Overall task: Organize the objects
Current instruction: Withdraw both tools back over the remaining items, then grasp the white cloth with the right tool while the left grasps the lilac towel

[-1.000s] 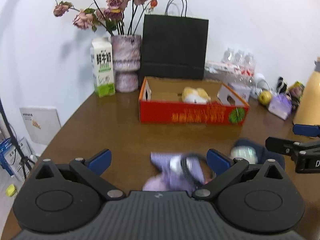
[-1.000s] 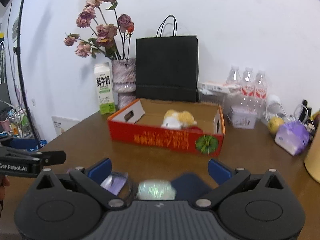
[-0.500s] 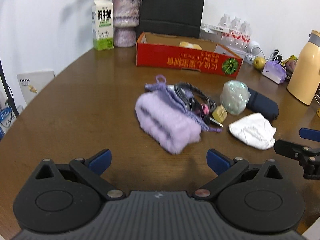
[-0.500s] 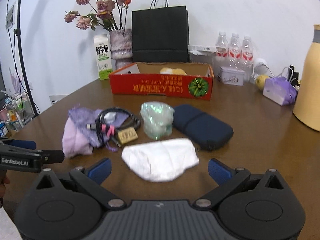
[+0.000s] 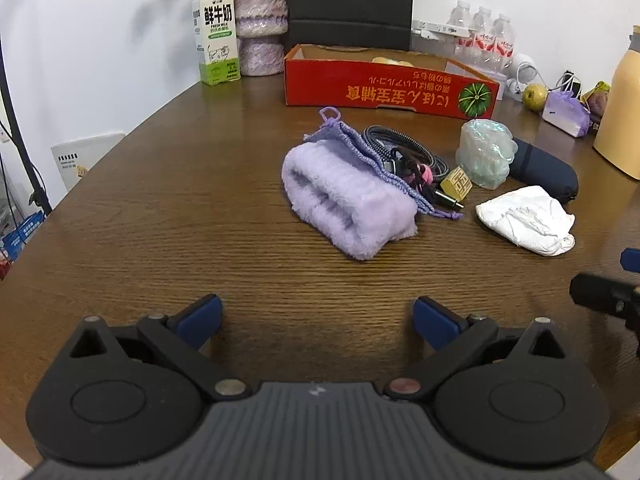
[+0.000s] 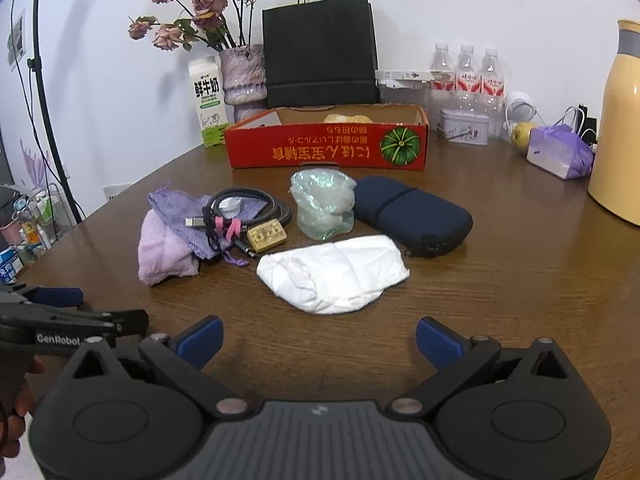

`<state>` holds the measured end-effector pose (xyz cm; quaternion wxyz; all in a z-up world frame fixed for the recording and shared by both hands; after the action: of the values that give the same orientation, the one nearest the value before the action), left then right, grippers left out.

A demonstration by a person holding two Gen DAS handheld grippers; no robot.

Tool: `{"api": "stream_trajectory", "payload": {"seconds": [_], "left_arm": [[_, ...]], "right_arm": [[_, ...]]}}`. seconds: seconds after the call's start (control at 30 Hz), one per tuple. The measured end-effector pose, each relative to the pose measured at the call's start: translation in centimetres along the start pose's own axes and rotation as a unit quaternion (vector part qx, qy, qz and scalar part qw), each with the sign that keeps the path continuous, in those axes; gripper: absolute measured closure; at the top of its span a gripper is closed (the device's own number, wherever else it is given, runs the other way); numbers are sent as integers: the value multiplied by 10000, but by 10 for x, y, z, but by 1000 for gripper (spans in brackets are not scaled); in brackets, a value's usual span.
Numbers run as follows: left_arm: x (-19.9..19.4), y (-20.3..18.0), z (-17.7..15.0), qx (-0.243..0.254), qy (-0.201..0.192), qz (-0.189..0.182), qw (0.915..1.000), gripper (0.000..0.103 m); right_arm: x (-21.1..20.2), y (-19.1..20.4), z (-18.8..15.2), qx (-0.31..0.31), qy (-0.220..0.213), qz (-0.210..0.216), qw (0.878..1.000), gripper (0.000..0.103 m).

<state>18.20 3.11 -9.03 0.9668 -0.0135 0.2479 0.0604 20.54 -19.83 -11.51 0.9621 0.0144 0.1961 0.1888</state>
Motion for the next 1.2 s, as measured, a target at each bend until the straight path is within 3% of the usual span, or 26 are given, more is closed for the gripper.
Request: {"api": "stream_trajectory", "payload": {"seconds": [0.5,0.9,1.2], "left_arm": [[-7,3,-4,-37,-160,59,9998,0],[-15,15,22,-296,-792,-282,9960,0],[-1,19,33,-275,-807,-324,9958,0]], "right_arm": [[4,2,-16,51,274,43,9996,0],[21,5,2,-56,214,94,9997,0],[46,2,14,-227,347,127,9991,0]]}}
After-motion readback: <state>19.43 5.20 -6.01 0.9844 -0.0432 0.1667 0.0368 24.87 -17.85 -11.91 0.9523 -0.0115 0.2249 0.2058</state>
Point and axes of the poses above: each gripper's, at about its wrist camera, not at the fingertips, and x roughly the way its jaws point, y to its left, z to its top, the point moved 4 cm from there along x, roughly the way its jaws point, and after that the axes turned 14 degrees about -y, right-handed, at the moved point
